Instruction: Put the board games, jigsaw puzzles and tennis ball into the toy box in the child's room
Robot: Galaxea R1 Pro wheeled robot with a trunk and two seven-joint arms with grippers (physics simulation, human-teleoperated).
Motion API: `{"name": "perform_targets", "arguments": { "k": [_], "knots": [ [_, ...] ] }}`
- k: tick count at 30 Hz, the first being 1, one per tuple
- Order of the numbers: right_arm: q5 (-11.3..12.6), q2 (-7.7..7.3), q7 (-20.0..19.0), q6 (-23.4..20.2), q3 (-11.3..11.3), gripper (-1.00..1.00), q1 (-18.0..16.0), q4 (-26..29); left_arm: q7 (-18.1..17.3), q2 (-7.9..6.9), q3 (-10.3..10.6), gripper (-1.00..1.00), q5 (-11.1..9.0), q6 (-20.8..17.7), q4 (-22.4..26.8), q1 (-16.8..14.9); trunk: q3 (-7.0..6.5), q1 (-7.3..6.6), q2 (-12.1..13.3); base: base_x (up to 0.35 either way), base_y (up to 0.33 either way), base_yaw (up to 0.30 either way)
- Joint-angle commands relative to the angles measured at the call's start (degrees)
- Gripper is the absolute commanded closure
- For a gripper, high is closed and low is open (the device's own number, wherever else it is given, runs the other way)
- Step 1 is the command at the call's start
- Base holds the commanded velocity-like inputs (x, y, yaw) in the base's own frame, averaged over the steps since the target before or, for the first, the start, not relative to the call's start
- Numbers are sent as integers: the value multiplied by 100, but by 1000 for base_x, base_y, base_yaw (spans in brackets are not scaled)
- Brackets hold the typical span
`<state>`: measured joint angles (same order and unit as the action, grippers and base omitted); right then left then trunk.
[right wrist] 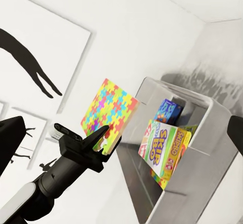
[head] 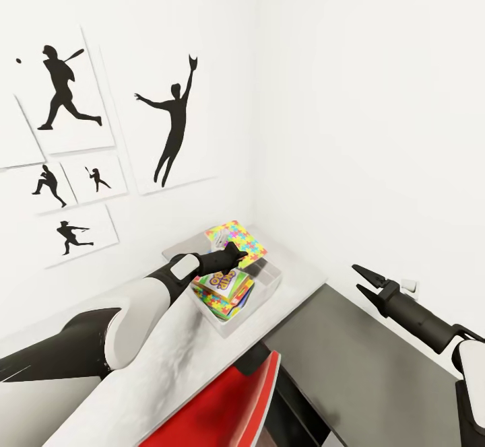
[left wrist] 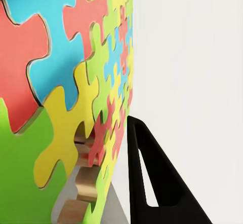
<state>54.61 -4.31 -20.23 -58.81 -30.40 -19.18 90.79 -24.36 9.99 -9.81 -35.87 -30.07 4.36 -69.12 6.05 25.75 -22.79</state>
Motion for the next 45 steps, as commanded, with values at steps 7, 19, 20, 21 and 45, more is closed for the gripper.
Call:
{"name": "perform_targets", "arguments": {
  "k": [7, 19, 20, 21, 45],
  "knots": [
    [-56, -4, -60, -25, -11, -100, -7, 0, 46, 1, -50, 100, 1, -66, 3, -5, 13, 4, -13, 0, 0, 0],
    [-56, 1, -60, -25, -12, -100, -7, 0, 666, 1, -132, 100, -35, -77, 3, -5, 13, 4, -13, 0, 0, 0],
    [-56, 1, -60, -25, -11, -100, -7, 0, 732, 1, -259, 100, -55, -79, 3, -5, 13, 4, -13, 0, 0, 0],
    [-56, 1, -60, -25, -12, -100, -7, 0, 768, 1, -351, 100, -60, -82, 3, -5, 13, 4, -13, 0, 0, 0],
    [-56, 1, -60, -25, -10, -100, -6, 0, 1135, -42, -678, 100, -78, -113, 3, -5, 13, 4, -13, 0, 0, 0]
  ]
}}
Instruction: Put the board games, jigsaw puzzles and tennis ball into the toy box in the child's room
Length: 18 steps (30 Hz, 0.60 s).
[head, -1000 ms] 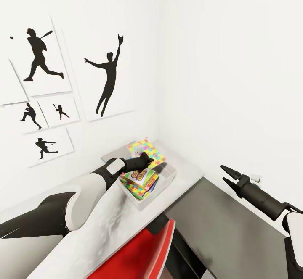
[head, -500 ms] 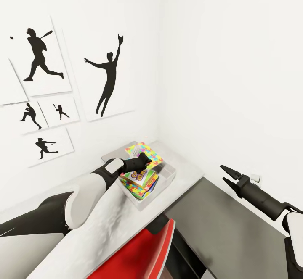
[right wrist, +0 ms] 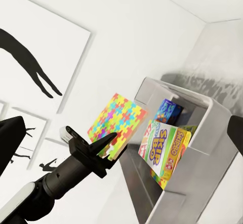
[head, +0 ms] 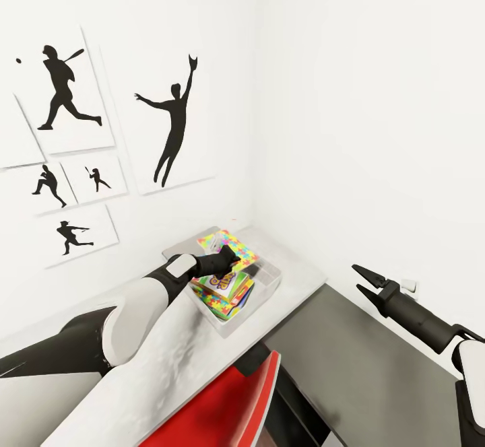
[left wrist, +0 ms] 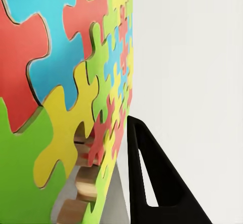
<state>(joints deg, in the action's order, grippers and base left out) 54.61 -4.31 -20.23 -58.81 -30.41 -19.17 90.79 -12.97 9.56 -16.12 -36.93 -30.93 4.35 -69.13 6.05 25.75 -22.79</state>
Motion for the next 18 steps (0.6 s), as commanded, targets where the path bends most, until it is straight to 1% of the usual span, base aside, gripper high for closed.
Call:
{"name": "perform_targets", "arguments": {
  "k": [1, 2, 11, 14, 18],
  "knots": [
    [-56, 1, -60, -25, -9, -100, -6, 0, -1, 1, -51, 100, 28, -27, 4, -4, 13, 4, -13, 0, 0, 0],
    [-56, 1, -60, -25, -9, -100, -7, 0, 2, 0, -54, -100, 28, -27, 4, -4, 13, 4, -13, 0, 0, 0],
    [-56, 1, -60, -25, -10, -100, -5, 0, 5, -18, -58, -100, 27, -31, 4, 0, 13, 4, -13, 0, 0, 0],
    [-56, 1, -60, -25, -12, -100, -6, 0, 5, -112, -59, -100, 14, -141, 2, 4, 13, 4, -13, 0, 0, 0],
    [-60, 1, -60, -25, -9, -100, -6, 0, 5, -299, -63, -100, -10, -645, -3, 13, 13, 4, -13, 0, 0, 0]
  ]
}}
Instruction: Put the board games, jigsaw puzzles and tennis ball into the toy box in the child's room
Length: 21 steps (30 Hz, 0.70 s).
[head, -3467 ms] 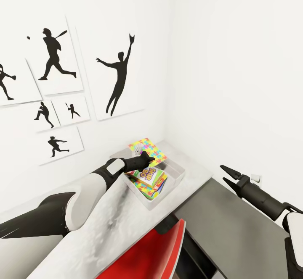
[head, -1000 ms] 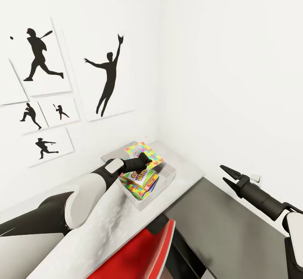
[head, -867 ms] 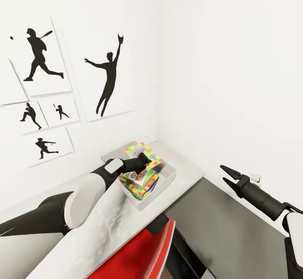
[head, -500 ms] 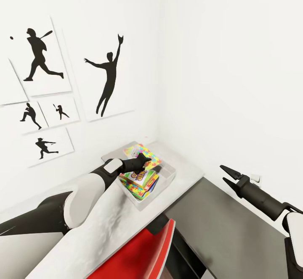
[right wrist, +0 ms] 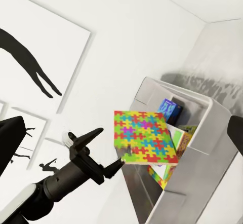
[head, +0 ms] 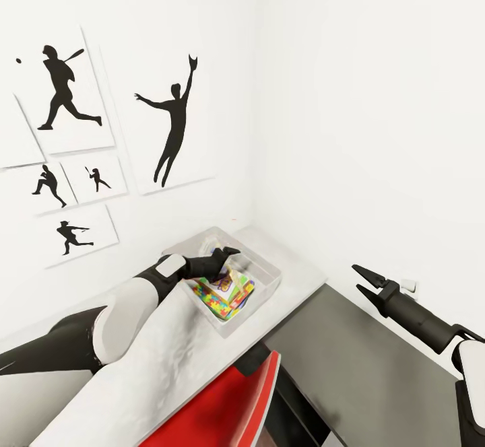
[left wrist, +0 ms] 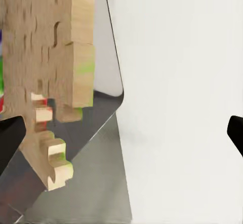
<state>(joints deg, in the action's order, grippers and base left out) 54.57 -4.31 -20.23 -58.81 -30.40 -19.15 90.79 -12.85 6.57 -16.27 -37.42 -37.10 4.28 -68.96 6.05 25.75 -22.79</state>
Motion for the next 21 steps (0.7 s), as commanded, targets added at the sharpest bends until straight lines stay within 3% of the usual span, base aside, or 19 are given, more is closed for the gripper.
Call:
{"name": "perform_targets", "arguments": {
  "k": [1, 5, 8, 16, 21],
  "knots": [
    [-58, 1, -60, -25, -10, -100, -7, 0, -7, -81, -48, -100, -27, -164, 3, 5, 13, 4, -13, 0, 0, 0],
    [-60, 1, -60, -25, -9, -100, -6, 0, -15, -341, -44, -100, -303, -439, 6, 20, 13, 4, -13, 0, 0, 0],
    [-61, 1, -45, -25, -9, -100, -9, 0, -40, -551, -42, -100, -393, -770, 7, 34, 13, 4, -13, 0, 0, 0],
    [-61, 1, 1, -25, -9, -100, -7, 0, -88, -894, -43, -100, -591, -977, 4, 54, 13, 4, -13, 0, 0, 0],
    [-61, 1, 2, -25, -9, -100, -6, -5, -95, -1073, -43, -100, -911, -1090, 7, 112, 13, 4, -13, 0, 0, 0]
  ]
}}
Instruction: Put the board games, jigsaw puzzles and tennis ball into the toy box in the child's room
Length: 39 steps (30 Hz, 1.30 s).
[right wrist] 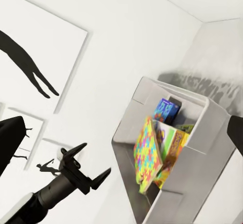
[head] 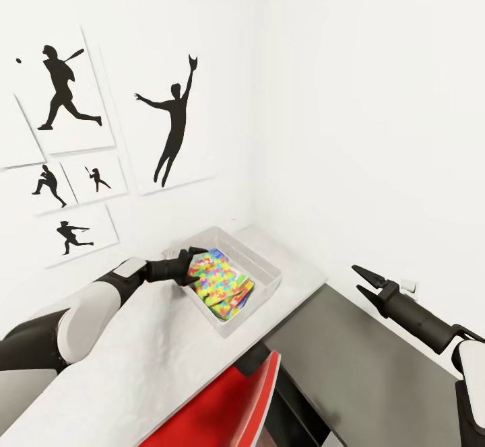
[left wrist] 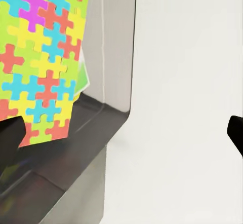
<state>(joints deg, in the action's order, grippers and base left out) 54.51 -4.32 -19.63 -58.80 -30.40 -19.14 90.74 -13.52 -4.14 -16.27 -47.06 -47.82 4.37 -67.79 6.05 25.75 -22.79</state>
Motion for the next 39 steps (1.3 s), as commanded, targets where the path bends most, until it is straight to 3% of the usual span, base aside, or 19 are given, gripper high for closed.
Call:
{"name": "perform_targets", "arguments": {
  "k": [1, 8, 11, 15, 17, 18, 20, 23, 24, 26, 28, 30, 32, 35, 39],
  "knots": [
    [-55, 1, -58, -26, -10, -100, -7, -1, -28, -17, -43, -100, 27, -19, -2, 7, 13, 4, -13, 0, 0, 0],
    [-55, 1, -58, -26, -3, -100, -5, -4, -30, -49, -43, -100, -15, 4, 1, 71, 13, 4, -13, 0, 0, 0],
    [-55, 1, -58, -26, -1, -100, -4, -4, -35, -158, -39, -100, -14, 8, 1, 78, 13, 4, -13, 0, 0, 0],
    [-53, 1, -58, -26, 3, -100, -3, -4, -129, -519, -37, -100, -12, 33, 2, 207, 13, 4, -13, 0, 0, 0],
    [-45, 1, -64, -34, 6, -100, -3, 0, -266, -789, -24, -100, 16, 43, 7, 254, 13, 4, -13, 0, 0, 0],
    [-41, 1, -65, -63, 7, -100, -2, 6, -378, -1039, -5, -100, 47, 45, 9, 298, 13, 4, -13, 0, 0, 0],
    [-40, -3, -68, -94, 6, -100, 18, 22, -500, -1306, 31, -100, 65, 45, 18, 375, 13, 4, -13, 0, 0, 0],
    [-8, -11, -89, -120, 2, -100, 78, 43, -830, -1758, 258, -100, 78, 35, 207, 573, 13, 4, -13, 0, 0, 0],
    [9, -12, -94, -120, 2, -100, 87, 46, -910, -1835, 333, -100, 79, 30, 268, 621, 13, 4, -13, 0, 0, 0],
    [88, -11, -105, -120, -7, -100, 117, 52, -1230, -2072, 615, -100, 76, 20, 490, 804, 13, 4, -13, 0, 0, 0],
    [247, -19, -114, -120, -11, -100, 174, 59, -1939, -2339, 1069, -100, 76, 14, 884, 1080, 13, 4, -13, 0, 0, 0],
    [329, -21, -119, -120, -10, -100, 212, 62, -2406, -2444, 1315, -100, 82, 12, 1088, 1234, 13, 4, -13, 0, 0, 0],
    [439, -24, -135, -120, -10, -100, 313, 65, -3365, -2648, 1729, -100, 93, 14, 1425, 1552, 12, 4, -13, 0, 0, 0],
    [491, -16, -180, -120, -8, -100, 430, 72, -4301, -2900, 1998, -100, 97, 37, 1698, 1818, -2, 4, -13, 0, 0, 0],
    [510, 13, -380, -120, 2, -100, 480, 81, -4848, -3061, 2103, -100, 99, 61, 1835, 1992, -34, 4, -13, -26, 0, 0]
  ]
}}
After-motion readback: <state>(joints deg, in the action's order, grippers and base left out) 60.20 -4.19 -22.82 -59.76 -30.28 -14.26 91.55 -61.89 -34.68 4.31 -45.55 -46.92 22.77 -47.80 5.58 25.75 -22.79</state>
